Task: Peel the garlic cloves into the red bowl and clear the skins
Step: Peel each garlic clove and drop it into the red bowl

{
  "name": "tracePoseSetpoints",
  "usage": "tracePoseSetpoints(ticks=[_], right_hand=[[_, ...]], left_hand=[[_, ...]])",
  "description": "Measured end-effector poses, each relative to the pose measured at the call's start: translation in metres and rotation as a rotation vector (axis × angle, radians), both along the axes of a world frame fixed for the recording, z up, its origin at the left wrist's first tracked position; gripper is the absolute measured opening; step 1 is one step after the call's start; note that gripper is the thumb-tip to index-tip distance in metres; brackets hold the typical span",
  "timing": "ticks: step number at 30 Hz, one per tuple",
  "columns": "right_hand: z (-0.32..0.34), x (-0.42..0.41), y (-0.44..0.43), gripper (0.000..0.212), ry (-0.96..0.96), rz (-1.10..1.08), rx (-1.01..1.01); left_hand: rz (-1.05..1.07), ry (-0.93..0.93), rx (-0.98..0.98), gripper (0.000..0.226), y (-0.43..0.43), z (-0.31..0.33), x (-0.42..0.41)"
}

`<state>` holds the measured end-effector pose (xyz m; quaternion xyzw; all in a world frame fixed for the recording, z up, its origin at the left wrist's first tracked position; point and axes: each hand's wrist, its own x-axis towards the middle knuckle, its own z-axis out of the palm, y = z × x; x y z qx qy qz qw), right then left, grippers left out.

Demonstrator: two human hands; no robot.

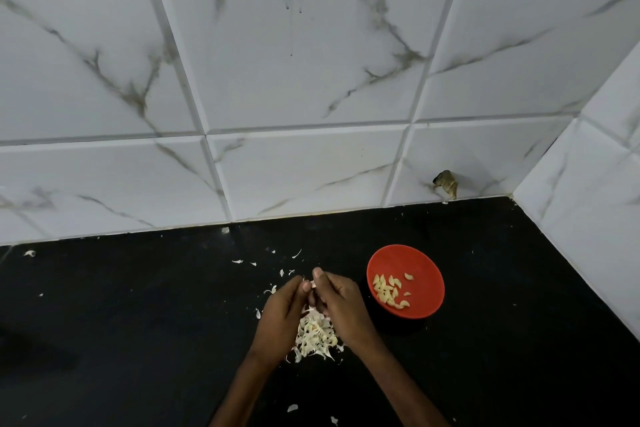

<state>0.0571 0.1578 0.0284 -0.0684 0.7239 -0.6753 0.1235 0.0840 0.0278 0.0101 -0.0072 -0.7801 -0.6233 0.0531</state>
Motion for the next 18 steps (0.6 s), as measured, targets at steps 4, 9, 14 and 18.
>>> tracePoseSetpoints(ticks=[4,9,14,18], right_hand=[[-0.006,-0.004,-0.004,0.048,0.025,-0.068,0.069],[-0.007,-0.006,-0.002,0.032,0.263,0.057,0.315],[-0.011,-0.011,0.003,0.013,0.344,0.03,0.224],[-0.012,-0.008,0.004,0.007,0.235,-0.058,0.022]], left_hand=[[-0.025,0.024,-0.178,0.038,-0.001,-0.001,0.001],[0.076,-0.071,0.113,0.038,0.003,0.002,0.004],[0.094,-0.221,0.422,0.045,0.005,0.011,0.002],[0.077,-0.236,0.467,0.047,0.005,0.013,0.002]])
